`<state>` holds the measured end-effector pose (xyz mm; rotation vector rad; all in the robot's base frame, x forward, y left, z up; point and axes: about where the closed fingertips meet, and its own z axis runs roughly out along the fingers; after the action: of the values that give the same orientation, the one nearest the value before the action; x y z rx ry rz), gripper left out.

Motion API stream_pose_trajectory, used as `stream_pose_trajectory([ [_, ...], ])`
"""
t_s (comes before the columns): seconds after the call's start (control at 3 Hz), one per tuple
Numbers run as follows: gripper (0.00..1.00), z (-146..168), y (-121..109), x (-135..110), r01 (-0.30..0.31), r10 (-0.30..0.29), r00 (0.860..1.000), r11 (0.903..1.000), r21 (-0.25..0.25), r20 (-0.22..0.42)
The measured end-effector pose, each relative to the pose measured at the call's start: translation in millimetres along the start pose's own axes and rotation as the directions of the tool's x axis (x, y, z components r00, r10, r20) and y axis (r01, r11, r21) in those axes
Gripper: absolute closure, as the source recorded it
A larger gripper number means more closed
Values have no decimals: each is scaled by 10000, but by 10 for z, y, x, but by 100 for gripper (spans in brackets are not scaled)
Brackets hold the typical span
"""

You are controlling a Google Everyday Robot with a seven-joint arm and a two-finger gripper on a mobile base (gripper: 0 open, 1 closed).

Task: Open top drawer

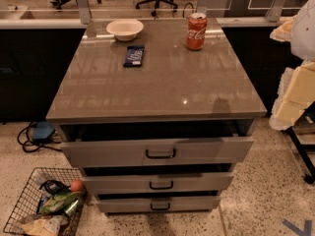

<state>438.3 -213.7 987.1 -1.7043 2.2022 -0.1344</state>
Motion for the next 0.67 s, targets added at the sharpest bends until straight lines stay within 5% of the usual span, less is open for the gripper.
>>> stream_pose_trajectory([
  [0.33,0,-6,-4,-4,16,-16,10000,10000,16,4],
  [0.67,0,102,-42,-36,686,-688,9976,9965,-475,-39],
])
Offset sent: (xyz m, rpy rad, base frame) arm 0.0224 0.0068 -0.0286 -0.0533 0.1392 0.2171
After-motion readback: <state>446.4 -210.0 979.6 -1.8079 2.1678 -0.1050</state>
